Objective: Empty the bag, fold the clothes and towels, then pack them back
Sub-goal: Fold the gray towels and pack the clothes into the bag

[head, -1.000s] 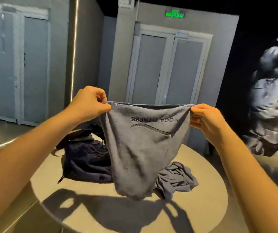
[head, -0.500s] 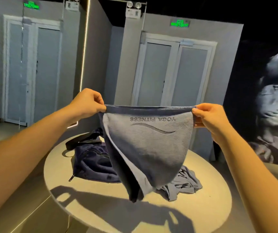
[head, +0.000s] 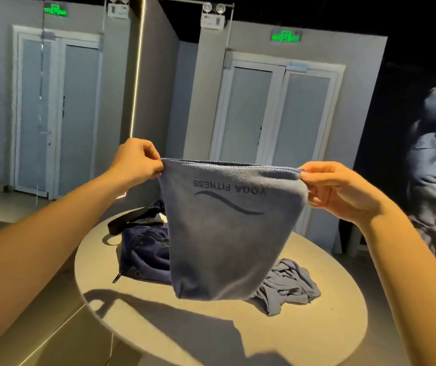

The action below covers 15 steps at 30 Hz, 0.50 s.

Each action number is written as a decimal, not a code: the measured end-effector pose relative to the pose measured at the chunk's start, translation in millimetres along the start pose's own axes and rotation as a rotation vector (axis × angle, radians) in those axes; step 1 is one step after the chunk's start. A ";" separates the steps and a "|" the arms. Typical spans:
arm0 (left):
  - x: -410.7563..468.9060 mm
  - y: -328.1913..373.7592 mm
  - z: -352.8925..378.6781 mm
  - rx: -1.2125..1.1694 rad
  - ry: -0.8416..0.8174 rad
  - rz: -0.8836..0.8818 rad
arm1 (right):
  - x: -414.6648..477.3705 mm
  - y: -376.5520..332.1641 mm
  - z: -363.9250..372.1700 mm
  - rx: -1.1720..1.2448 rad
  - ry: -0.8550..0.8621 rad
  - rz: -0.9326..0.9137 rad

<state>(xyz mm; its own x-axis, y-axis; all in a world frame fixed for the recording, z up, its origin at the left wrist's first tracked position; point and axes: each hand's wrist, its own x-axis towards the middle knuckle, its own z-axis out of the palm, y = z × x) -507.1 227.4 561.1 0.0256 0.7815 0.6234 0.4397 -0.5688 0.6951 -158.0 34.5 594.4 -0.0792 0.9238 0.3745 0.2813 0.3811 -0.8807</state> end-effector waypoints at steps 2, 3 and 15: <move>-2.0 3.6 -1.8 -0.143 -0.079 0.021 | -3.6 -4.4 -1.2 0.074 -0.107 0.040; -3.0 5.3 -2.1 -0.148 -0.112 0.034 | 0.0 -2.3 -1.6 0.020 -0.044 0.062; 17.0 -15.5 34.4 -0.058 -0.063 -0.073 | 47.1 58.4 1.7 -0.273 0.625 -0.003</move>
<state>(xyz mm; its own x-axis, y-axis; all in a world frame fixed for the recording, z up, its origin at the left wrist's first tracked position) -482.6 258.3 548.6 0.0523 0.8351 0.5476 0.3894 -0.5220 0.7589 -146.9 100.4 560.1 0.4637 0.6973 0.5467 0.5198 0.2855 -0.8051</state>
